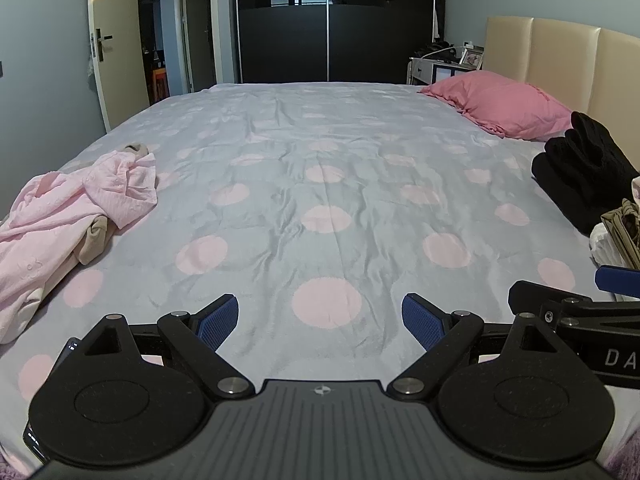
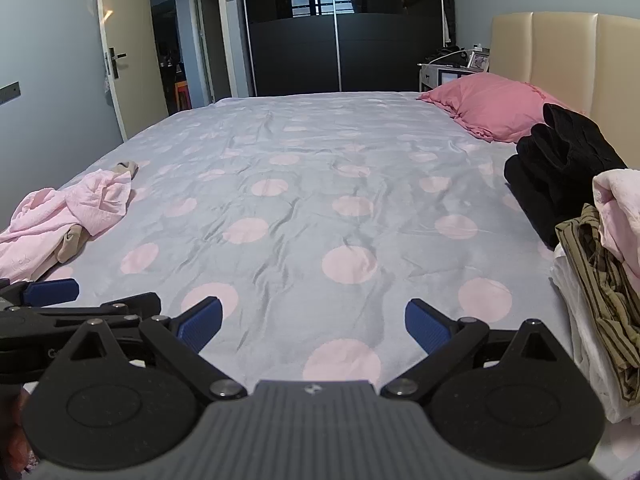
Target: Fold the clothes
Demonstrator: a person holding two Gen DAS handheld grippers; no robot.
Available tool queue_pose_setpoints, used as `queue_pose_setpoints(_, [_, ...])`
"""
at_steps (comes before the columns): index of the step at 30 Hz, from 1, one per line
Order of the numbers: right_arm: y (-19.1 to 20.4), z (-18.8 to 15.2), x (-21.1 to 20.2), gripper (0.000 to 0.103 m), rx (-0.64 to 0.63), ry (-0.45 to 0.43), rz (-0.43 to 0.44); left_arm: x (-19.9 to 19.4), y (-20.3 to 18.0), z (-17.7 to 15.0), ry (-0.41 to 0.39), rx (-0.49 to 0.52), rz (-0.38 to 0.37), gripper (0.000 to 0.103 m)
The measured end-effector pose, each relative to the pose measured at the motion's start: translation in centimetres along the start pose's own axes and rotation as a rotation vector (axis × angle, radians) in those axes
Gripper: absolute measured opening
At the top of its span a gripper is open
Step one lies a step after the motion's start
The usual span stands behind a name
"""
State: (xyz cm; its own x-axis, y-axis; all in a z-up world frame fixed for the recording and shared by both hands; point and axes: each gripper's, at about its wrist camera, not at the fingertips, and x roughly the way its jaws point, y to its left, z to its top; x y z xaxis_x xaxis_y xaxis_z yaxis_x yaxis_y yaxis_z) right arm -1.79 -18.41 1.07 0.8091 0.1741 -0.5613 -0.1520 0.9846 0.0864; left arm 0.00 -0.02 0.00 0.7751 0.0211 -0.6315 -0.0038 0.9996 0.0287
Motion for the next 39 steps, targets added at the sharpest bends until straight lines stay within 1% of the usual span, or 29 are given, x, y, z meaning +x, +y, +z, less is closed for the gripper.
queue_pose_setpoints(4, [-0.1, 0.3, 0.3, 0.099, 0.004, -0.006, 0.025, -0.1, -0.6, -0.1, -0.019, -0.003, 0.017, 0.089])
queue_pose_setpoints(6, [-0.5, 0.2, 0.0, 0.099, 0.015, -0.030, 0.034, -0.2, -0.9, -0.2, -0.029, -0.005, 0.025, 0.089])
queue_pose_setpoints(8, [0.1, 0.1, -0.4, 0.099, -0.009, -0.036, 0.020, -0.2, -0.4, 0.0, -0.022, -0.032, 0.013, 0.089])
queue_pose_setpoints(11, [0.1, 0.3, -0.6, 0.099, 0.003, -0.034, 0.020, -0.3, 0.8, 0.0, -0.013, -0.077, -0.021, 0.089])
queue_pose_setpoints(14, [0.0, 0.7, -0.2, 0.099, 0.008, -0.029, 0.017, -0.3, 0.9, 0.1, -0.001, -0.094, -0.035, 0.089])
queue_pose_setpoints(20, [0.1, 0.5, -0.6, 0.099, 0.011, -0.047, 0.010, -0.7, 0.8, 0.3, -0.017, -0.094, -0.031, 0.089])
queue_pose_setpoints(22, [0.1, 0.5, -0.5, 0.099, 0.012, -0.041, 0.010, -0.7, 0.9, 0.4, -0.015, -0.098, -0.038, 0.089])
queue_pose_setpoints(26, [0.1, 0.5, -0.5, 0.099, -0.002, -0.035, 0.002, -0.6, 0.6, 0.4, -0.015, -0.074, -0.021, 0.089])
queue_pose_setpoints(31, [-0.1, 0.6, -0.4, 0.099, 0.008, -0.020, 0.015, -0.5, 0.3, 0.4, -0.008, -0.048, -0.008, 0.089])
queue_pose_setpoints(39, [-0.1, 0.3, -0.5, 0.099, 0.012, -0.017, 0.015, -0.5, 0.4, 0.5, -0.002, -0.044, -0.006, 0.089])
